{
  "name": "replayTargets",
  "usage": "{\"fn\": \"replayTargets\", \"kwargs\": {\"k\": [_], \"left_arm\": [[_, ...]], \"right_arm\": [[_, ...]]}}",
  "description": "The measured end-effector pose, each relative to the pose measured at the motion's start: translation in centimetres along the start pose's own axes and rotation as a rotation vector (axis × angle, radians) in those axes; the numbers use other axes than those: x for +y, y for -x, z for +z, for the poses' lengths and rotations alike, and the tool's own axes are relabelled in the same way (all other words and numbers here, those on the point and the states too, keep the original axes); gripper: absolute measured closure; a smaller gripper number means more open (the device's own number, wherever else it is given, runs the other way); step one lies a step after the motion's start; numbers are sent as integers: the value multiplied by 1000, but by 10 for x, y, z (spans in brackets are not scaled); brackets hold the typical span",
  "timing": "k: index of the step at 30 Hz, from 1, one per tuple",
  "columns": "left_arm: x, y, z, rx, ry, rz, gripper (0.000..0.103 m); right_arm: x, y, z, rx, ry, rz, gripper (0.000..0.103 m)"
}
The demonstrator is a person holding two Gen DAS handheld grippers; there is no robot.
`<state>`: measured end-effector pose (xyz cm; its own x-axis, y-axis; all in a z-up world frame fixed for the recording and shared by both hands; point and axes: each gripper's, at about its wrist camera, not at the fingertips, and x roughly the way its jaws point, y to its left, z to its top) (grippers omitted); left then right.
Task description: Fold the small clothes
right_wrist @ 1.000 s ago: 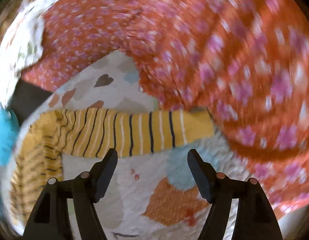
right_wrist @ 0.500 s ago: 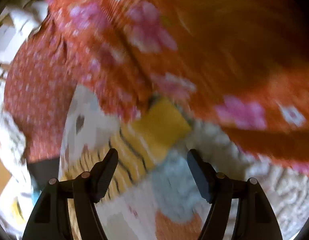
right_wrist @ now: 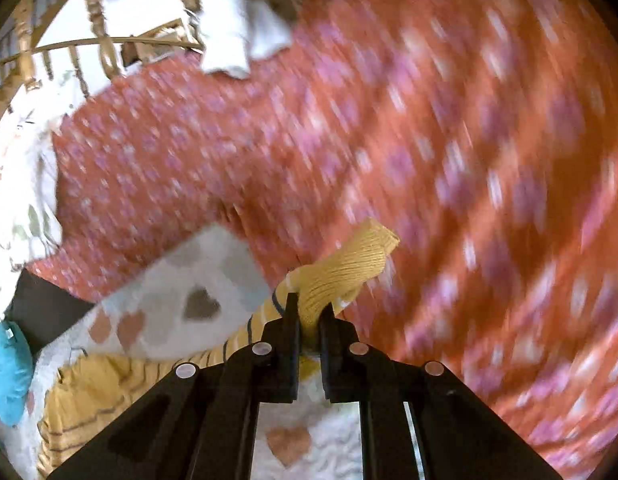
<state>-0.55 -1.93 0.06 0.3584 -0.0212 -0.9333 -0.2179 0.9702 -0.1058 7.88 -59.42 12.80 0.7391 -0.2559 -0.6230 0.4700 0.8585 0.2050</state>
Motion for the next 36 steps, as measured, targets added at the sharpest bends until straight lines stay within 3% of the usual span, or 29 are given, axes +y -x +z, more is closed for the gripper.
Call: {"fn": "replayTargets", "kwargs": {"k": [4,8,13,15,19,22,28,36], "left_arm": [[19,-4,40,-72,43,-26,46],[52,-11,71,-130,106,-14,46],[105,-12,77,-208,195,57,46],[125,-15,74,-206,253,80,46],[168,-26,76,-145,434,1,46],[186,-25,78,-150,496,-24,46],[194,-30,81,-127,523,-50,46],[193,-33,86,-122,521,-65,46]], "right_arm": [[53,4,11,-12,119,3,94],[133,-2,-19,32,273,65,94],[259,-9,-87,112,481,218,94],[307,-13,-119,159,535,299,94],[392,-15,-178,246,609,441,94],[444,-13,-219,303,652,522,94],[504,-18,-281,386,726,573,94],[524,-17,-319,452,763,612,94]]}}
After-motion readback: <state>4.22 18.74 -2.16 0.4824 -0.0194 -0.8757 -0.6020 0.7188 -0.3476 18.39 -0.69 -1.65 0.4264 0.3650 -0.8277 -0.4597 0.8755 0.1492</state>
